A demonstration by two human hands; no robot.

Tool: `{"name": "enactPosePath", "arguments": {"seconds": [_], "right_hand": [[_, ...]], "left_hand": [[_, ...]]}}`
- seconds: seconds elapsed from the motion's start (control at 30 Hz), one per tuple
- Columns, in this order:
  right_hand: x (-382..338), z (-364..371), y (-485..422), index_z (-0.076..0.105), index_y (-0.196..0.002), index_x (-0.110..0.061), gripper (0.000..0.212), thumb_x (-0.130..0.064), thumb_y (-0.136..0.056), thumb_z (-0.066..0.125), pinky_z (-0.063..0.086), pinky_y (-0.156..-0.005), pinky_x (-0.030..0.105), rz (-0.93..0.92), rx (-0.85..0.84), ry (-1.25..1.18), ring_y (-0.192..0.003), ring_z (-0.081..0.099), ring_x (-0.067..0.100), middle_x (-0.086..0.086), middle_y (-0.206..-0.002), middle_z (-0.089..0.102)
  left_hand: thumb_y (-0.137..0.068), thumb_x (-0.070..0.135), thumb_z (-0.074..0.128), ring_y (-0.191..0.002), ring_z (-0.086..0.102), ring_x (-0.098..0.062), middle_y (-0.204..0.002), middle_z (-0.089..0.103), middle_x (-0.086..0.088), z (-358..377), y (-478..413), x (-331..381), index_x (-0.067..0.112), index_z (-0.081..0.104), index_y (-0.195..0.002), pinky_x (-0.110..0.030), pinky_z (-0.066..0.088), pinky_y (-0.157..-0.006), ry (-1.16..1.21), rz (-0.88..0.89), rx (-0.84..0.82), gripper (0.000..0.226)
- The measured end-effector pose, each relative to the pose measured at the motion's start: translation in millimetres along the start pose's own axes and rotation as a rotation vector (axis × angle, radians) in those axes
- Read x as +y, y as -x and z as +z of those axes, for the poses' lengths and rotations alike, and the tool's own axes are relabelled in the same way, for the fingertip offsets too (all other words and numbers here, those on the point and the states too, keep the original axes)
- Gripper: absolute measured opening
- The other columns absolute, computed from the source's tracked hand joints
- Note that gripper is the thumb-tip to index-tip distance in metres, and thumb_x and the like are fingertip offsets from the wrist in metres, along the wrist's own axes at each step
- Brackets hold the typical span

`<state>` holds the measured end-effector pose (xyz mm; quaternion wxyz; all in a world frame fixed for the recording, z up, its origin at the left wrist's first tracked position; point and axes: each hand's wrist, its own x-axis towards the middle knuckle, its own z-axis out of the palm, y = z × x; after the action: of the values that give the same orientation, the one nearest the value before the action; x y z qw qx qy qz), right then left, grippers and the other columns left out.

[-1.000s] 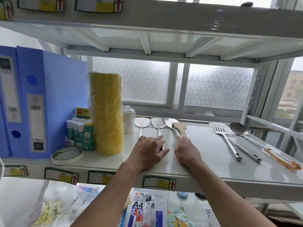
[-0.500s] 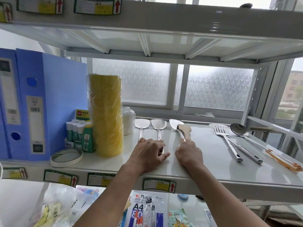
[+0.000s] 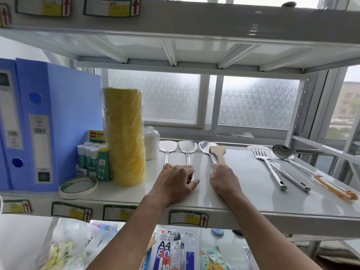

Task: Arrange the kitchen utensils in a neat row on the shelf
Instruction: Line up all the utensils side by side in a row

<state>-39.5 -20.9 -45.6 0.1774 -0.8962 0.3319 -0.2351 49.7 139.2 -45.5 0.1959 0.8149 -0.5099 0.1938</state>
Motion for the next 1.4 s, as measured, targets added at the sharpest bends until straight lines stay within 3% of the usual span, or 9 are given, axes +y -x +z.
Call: {"name": "enactPosePath", "arguments": {"seconds": [0.23, 0.47, 0.6, 0.77, 0.87, 1.03, 1.17, 1.27, 1.4], "right_hand": [[2.0, 1.5, -4.1, 0.054, -0.142, -0.012, 0.051, -0.015, -0.092, 0.046, 0.041, -0.110, 0.041, -0.001, -0.006, -0.043, -0.130, 0.053, 0.034, 0.016, -0.138, 0.059], [1.1, 1.6, -3.2, 0.056, -0.140, -0.012, 0.051, -0.016, -0.091, 0.047, 0.043, -0.108, 0.041, 0.008, 0.003, -0.072, -0.127, 0.056, 0.035, 0.014, -0.137, 0.061], [1.0, 2.1, -2.5, 0.055, -0.142, -0.014, 0.051, -0.017, -0.092, 0.046, 0.044, -0.107, 0.041, 0.014, 0.004, -0.071, -0.127, 0.055, 0.036, 0.013, -0.139, 0.059], [-1.1, 0.3, -2.1, 0.049, -0.147, -0.018, 0.055, -0.019, -0.092, 0.047, 0.042, -0.108, 0.040, 0.022, -0.004, -0.062, -0.131, 0.052, 0.032, 0.012, -0.143, 0.056], [-3.2, -1.0, -2.5, 0.047, -0.144, -0.018, 0.053, -0.024, -0.091, 0.047, 0.046, -0.100, 0.043, 0.034, 0.012, -0.086, -0.120, 0.057, 0.037, 0.018, -0.133, 0.062], [-4.2, -4.1, -4.4, 0.043, -0.142, -0.015, 0.047, -0.032, -0.099, 0.033, 0.044, -0.095, 0.045, 0.129, 0.002, -0.187, -0.115, 0.058, 0.040, 0.024, -0.128, 0.061], [-0.3, -14.0, -6.4, 0.055, -0.125, -0.010, 0.049, -0.033, -0.103, 0.018, 0.041, -0.103, 0.046, 0.137, -0.077, -0.191, -0.123, 0.053, 0.039, 0.024, -0.136, 0.057], [5.4, -25.7, -6.4, 0.057, -0.133, -0.005, 0.066, -0.046, -0.105, 0.013, 0.037, -0.103, 0.043, 0.196, -0.114, -0.177, -0.128, 0.051, 0.038, 0.026, -0.138, 0.056], [16.8, -30.7, -9.8, 0.063, -0.123, -0.004, 0.073, -0.051, -0.103, 0.012, 0.038, -0.099, 0.041, 0.225, -0.124, -0.148, -0.123, 0.054, 0.036, 0.025, -0.132, 0.060]], "left_hand": [[-0.094, 0.056, 0.045, -0.095, 0.067, -0.019, -0.103, 0.068, 0.010, 2.0, -1.2, -1.9, 0.023, 0.067, -0.105, -0.040, 0.038, -0.092, -0.007, 0.007, -0.010, 0.041], [-0.094, 0.056, 0.045, -0.094, 0.066, -0.019, -0.100, 0.067, 0.010, 3.8, -2.1, -2.6, 0.023, 0.066, -0.102, -0.040, 0.038, -0.091, -0.006, 0.009, -0.004, 0.040], [-0.094, 0.055, 0.047, -0.101, 0.068, -0.020, -0.113, 0.071, 0.008, 3.0, -1.9, -2.2, 0.022, 0.069, -0.109, -0.040, 0.038, -0.095, 0.014, 0.008, 0.001, 0.043], [-0.094, 0.056, 0.046, -0.097, 0.067, -0.019, -0.107, 0.070, 0.010, 2.8, -1.4, -1.6, 0.023, 0.068, -0.105, -0.041, 0.039, -0.094, 0.016, 0.002, -0.005, 0.041], [-0.094, 0.056, 0.046, -0.092, 0.066, -0.018, -0.103, 0.069, 0.010, 2.9, -1.7, -1.5, 0.023, 0.068, -0.103, -0.043, 0.041, -0.095, 0.019, 0.006, 0.000, 0.040], [-0.094, 0.057, 0.046, -0.094, 0.067, -0.017, -0.106, 0.069, 0.013, 3.6, -1.9, -2.4, 0.023, 0.069, -0.112, -0.041, 0.041, -0.094, 0.027, 0.018, 0.018, 0.045], [-0.094, 0.057, 0.046, -0.094, 0.067, -0.017, -0.107, 0.070, 0.012, 3.0, -1.7, -2.7, 0.023, 0.069, -0.114, -0.041, 0.040, -0.094, 0.028, 0.017, 0.019, 0.045], [-0.095, 0.056, 0.046, -0.088, 0.066, -0.017, -0.098, 0.067, 0.012, 3.0, -1.5, -3.1, 0.023, 0.068, -0.106, -0.041, 0.041, -0.092, 0.026, 0.017, 0.017, 0.042], [-0.095, 0.055, 0.046, -0.082, 0.063, -0.017, -0.091, 0.063, 0.011, 2.9, -1.8, -3.1, 0.023, 0.065, -0.095, -0.042, 0.041, -0.091, 0.027, 0.014, 0.013, 0.037]]}}
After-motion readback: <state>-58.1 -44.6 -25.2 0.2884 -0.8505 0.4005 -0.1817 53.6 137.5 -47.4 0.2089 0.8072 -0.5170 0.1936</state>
